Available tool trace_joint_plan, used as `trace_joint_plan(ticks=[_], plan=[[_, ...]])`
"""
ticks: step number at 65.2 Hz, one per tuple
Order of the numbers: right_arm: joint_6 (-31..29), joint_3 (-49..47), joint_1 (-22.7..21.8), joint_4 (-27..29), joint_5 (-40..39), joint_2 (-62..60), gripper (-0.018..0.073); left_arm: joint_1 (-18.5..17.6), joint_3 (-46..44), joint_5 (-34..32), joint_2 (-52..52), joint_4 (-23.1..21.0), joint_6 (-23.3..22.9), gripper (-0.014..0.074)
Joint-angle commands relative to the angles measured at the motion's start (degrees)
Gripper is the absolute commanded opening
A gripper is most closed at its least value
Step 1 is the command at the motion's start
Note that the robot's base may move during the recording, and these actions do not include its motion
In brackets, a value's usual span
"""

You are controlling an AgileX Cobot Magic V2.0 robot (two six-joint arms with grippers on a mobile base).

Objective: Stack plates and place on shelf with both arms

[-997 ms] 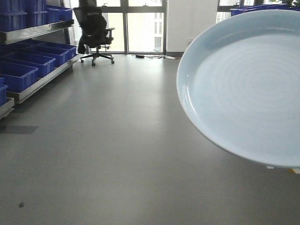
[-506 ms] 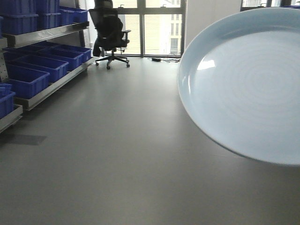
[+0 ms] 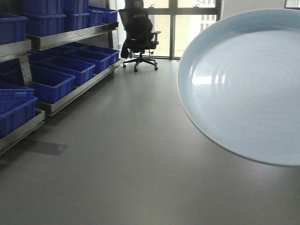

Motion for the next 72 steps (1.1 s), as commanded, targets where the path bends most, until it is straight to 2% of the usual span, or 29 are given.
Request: trace_joint_plan(ticks=[1,72], plan=[[-0.2,-1.8,-0.2,-0.1,-5.5,-0.1,0.0049,0.0,-1.7,-4.6,-0.2,0.0,-0.4,0.0084],[-0.2,-1.8,-0.2,-0.1,-5.5,-0.1,0.0049,0.0,-1.7,-4.6,-0.2,0.0,-0.4,0.0084]])
